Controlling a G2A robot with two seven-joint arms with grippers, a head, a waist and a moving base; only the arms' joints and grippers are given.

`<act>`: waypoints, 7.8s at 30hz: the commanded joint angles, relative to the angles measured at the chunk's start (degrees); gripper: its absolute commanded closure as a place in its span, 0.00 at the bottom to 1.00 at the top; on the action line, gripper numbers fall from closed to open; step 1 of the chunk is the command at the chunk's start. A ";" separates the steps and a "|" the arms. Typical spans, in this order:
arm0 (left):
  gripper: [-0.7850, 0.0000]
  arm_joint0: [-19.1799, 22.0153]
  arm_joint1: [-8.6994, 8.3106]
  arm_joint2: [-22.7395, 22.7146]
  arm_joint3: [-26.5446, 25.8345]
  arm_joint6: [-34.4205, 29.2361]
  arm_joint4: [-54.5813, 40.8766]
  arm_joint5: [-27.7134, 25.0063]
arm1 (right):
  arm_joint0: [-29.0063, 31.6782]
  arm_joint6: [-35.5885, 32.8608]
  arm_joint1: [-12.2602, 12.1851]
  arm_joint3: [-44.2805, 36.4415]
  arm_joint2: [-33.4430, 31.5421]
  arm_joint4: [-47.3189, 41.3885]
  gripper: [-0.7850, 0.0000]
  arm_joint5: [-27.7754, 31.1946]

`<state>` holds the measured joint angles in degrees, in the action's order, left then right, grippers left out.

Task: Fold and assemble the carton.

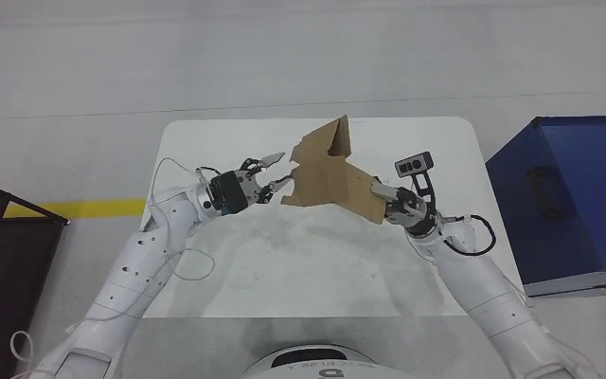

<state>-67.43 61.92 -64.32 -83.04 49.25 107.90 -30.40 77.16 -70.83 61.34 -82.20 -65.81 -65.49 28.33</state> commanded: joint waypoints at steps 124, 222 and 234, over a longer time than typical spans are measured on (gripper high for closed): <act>1.00 -7.06 -4.05 1.89 -11.47 -0.18 27.44 17.10 | -3.40 5.87 3.11 5.23 2.33 23.49 0.78 -13.51; 0.00 -8.00 -7.12 4.36 -18.37 2.85 38.25 14.04 | 1.85 14.80 2.16 -8.22 -7.32 31.31 1.00 4.48; 0.00 -7.77 -6.81 7.03 -18.43 -6.20 43.17 13.85 | 0.90 17.37 2.64 -8.96 -6.87 27.67 1.00 3.54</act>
<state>-75.50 55.00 -57.81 -101.39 42.73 151.40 -16.42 78.15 -53.61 63.93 -91.07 -72.82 -37.85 31.96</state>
